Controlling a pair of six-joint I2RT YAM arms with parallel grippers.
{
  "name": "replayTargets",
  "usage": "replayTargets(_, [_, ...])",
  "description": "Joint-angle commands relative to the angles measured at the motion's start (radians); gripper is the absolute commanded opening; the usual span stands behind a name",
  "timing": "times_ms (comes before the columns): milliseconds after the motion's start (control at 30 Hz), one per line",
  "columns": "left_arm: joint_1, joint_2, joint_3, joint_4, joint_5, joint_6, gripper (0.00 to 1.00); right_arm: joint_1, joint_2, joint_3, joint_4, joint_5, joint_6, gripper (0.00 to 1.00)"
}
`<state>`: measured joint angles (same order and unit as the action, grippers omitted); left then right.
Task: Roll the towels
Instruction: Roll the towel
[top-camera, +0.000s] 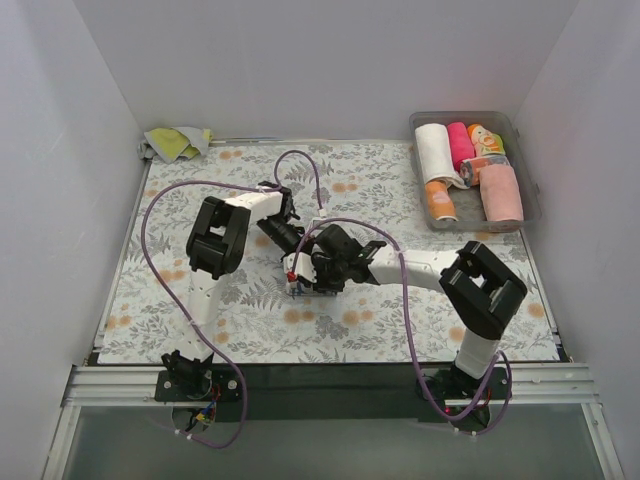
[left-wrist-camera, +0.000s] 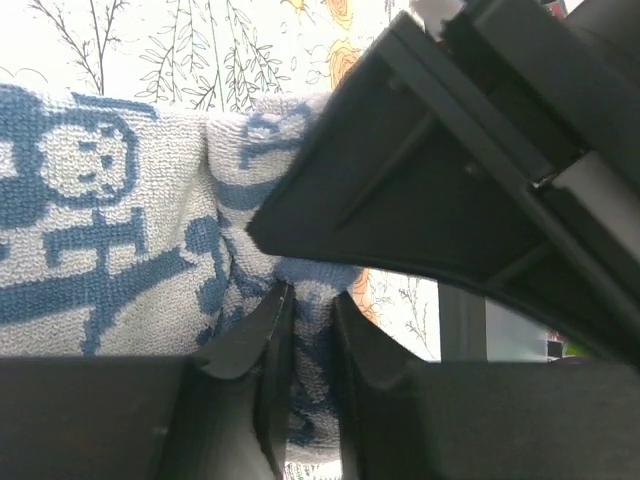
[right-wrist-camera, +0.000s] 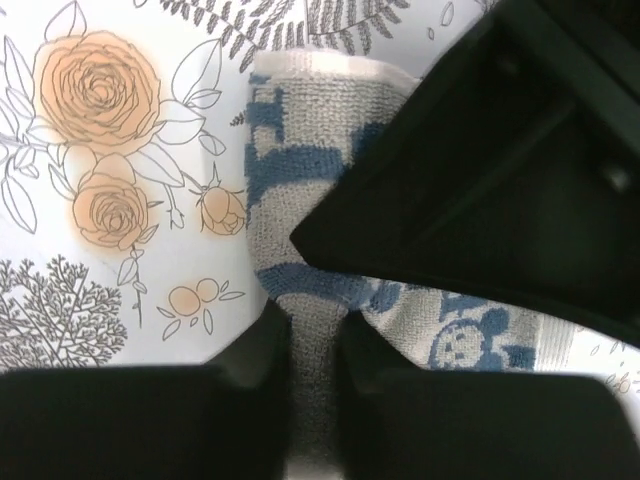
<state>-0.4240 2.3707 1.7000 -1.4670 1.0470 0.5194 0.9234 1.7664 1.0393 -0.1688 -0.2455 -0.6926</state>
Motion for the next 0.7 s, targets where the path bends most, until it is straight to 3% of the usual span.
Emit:
replayTargets(0, [0.01,0.041,-0.011,0.166,-0.185,0.054,0.19,0.0,-0.007,-0.051,0.017,-0.014,-0.039,0.06])
replayTargets(33, [0.014,0.024,-0.032,0.18,-0.18,0.05,0.23,-0.001,-0.015,-0.062,0.011,-0.026,-0.038,0.01])
replayTargets(100, [0.033,-0.051,-0.063,0.239,-0.156,0.031,0.33,-0.006,-0.033,-0.053,-0.052,-0.086,-0.035,0.01])
replayTargets(300, [0.157,-0.266,-0.183,0.387,-0.117,-0.012,0.52,-0.075,0.025,0.076,-0.314,-0.299,0.028,0.01])
replayTargets(367, [0.226,-0.347,-0.201,0.424,-0.11,-0.041,0.69,-0.112,0.057,0.116,-0.371,-0.378,0.054,0.01])
replayTargets(467, [0.281,-0.472,-0.275,0.507,-0.12,-0.062,0.7,-0.162,0.142,0.195,-0.466,-0.489,0.106,0.01])
replayTargets(667, [0.263,-0.772,-0.609,0.715,-0.201,-0.044,0.74,-0.227,0.364,0.393,-0.632,-0.644,0.169,0.01])
